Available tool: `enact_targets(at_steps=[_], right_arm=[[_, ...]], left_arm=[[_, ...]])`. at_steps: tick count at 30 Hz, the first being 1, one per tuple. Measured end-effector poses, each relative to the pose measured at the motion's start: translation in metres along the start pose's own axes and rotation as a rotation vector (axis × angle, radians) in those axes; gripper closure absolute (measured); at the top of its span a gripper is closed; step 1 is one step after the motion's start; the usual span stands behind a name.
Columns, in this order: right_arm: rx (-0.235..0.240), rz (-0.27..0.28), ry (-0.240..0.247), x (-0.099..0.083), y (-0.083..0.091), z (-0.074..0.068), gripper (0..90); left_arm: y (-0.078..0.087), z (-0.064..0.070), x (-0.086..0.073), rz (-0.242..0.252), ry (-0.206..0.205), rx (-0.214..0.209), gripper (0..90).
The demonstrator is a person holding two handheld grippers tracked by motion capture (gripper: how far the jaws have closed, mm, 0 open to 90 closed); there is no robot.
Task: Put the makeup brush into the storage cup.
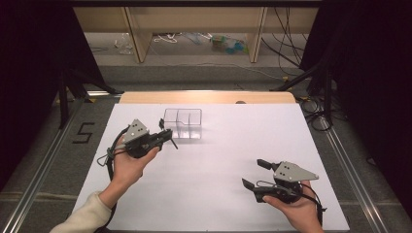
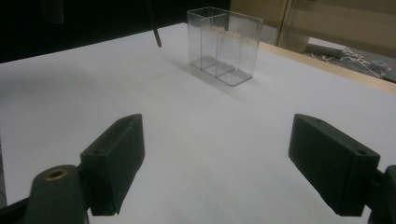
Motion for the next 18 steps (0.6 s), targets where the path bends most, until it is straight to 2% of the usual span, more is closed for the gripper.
enact_targets(at_steps=[4, 8, 18], right_arm=[[0.006, 0.019, -0.006, 0.0013, -0.0010, -0.0008, 19.5], [0.002, -0.002, -0.002, -0.0002, 0.0001, -0.0004, 19.5], [0.005, 0.017, -0.007, 0.0010, -0.0008, -0.0009, 19.5]], left_arm=[[0.0004, -0.0032, 0.0004, -0.003, -0.001, 0.009, 85.0], [-0.0003, -0.0046, 0.0007, -0.006, 0.006, 0.014, 85.0], [-0.0013, -0.0065, 0.0018, -0.008, 0.008, 0.020, 85.0]])
Point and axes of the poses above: each handheld gripper's, and its own axes: y roughly backward along the jaws, x roughly out of its top, z roughly to its right, the point moved 8 cm from there along -y, roughly forward along the jaws, and after that the axes turned 9 degrees about -z, right-handed, at the moved point
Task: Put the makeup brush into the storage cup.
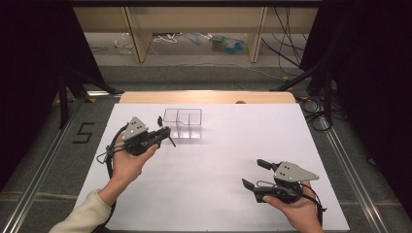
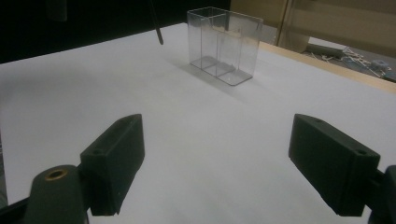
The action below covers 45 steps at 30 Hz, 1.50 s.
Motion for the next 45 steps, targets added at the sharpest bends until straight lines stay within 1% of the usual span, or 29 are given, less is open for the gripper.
enact_targets(at_steps=[4, 5, 8, 9, 24, 33, 38, 45], right_arm=[[-0.002, -0.001, 0.001, 0.000, 0.000, 0.000, 19.4], [-0.004, -0.020, 0.003, -0.001, 0.001, 0.001, 19.4], [-0.001, -0.003, 0.001, 0.000, 0.000, 0.000, 19.4], [-0.005, -0.020, 0.003, -0.002, 0.001, 0.001, 19.4], [-0.005, -0.017, 0.003, -0.002, 0.001, 0.001, 19.3], [-0.002, -0.020, 0.003, -0.002, 0.001, 0.000, 19.3], [-0.002, -0.019, 0.000, -0.002, 0.001, 0.000, 19.3], [-0.004, -0.017, 0.003, -0.002, 0.001, 0.001, 19.3]], left_arm=[[-0.001, -0.001, 0.001, 0.002, -0.003, 0.001, 85.0], [-0.001, -0.001, 0.001, 0.000, -0.002, 0.002, 85.0], [-0.002, -0.002, 0.002, 0.001, 0.005, 0.003, 85.0], [-0.002, -0.002, 0.002, 0.001, 0.004, 0.004, 85.0], [-0.004, -0.002, 0.007, 0.004, 0.002, 0.005, 85.0], [-0.006, -0.003, 0.010, 0.004, -0.004, 0.012, 85.0], [-0.007, -0.005, 0.011, 0.005, 0.006, 0.015, 85.0], [-0.008, -0.006, 0.012, 0.004, 0.007, 0.017, 85.0]])
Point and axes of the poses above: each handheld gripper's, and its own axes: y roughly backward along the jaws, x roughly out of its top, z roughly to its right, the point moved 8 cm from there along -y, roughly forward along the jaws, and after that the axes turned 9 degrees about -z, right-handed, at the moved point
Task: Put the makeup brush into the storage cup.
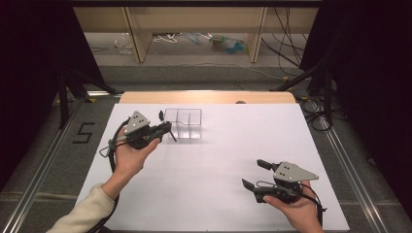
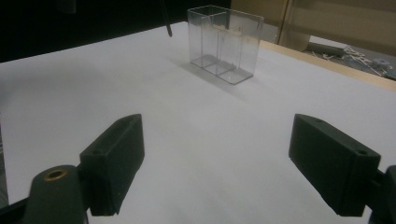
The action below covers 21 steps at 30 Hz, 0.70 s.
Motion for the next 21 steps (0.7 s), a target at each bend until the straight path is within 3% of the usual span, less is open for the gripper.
enact_targets(at_steps=[21], right_arm=[[0.000, 0.000, 0.000, -0.0002, 0.0000, 0.0002, 19.3]], left_arm=[[-0.0006, -0.0022, 0.0059, 0.003, 0.000, 0.002, 85.0]])
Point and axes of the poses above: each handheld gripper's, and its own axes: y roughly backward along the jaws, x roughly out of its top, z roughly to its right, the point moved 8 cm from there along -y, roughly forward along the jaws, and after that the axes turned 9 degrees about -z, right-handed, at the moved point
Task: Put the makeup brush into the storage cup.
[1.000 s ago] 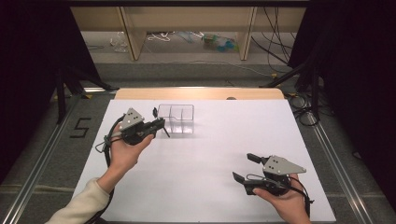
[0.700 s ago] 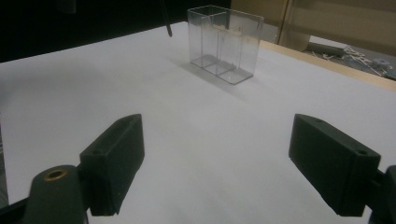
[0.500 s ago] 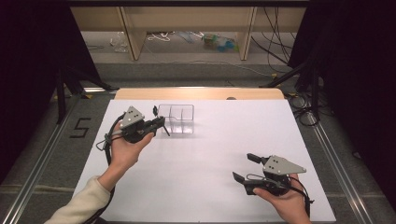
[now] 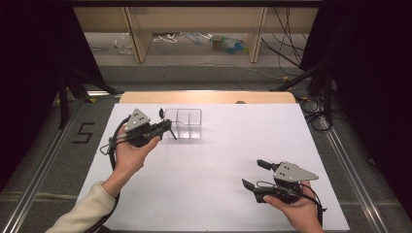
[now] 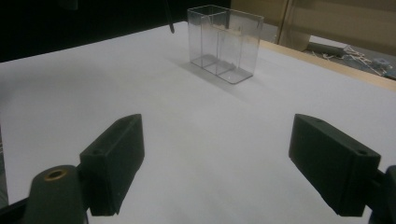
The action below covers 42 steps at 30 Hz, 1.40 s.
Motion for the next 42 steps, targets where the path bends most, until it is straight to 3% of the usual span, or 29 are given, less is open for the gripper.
enact_targets(at_steps=[16, 21, 22, 23, 27, 42], right_arm=[[-0.001, -0.003, -0.001, 0.000, 0.000, 0.000, 19.3], [0.003, -0.007, -0.002, -0.001, 0.000, 0.000, 19.3], [0.003, -0.008, -0.003, -0.001, 0.000, 0.000, 19.3], [0.003, -0.007, -0.003, -0.001, 0.000, 0.000, 19.3], [0.003, -0.009, -0.003, -0.001, 0.000, 0.001, 19.3], [0.001, -0.006, 0.000, -0.001, 0.000, 0.001, 19.1]], left_arm=[[0.000, -0.004, 0.005, 0.000, 0.009, 0.007, 85.0], [0.000, -0.005, 0.007, -0.002, 0.006, 0.008, 85.0], [0.000, -0.006, 0.009, 0.007, -0.010, 0.013, 85.0], [0.000, -0.005, 0.008, 0.000, 0.005, 0.009, 85.0], [0.000, -0.007, 0.010, 0.005, -0.006, 0.015, 85.0], [0.000, -0.009, 0.013, -0.004, 0.015, 0.022, 85.0]])
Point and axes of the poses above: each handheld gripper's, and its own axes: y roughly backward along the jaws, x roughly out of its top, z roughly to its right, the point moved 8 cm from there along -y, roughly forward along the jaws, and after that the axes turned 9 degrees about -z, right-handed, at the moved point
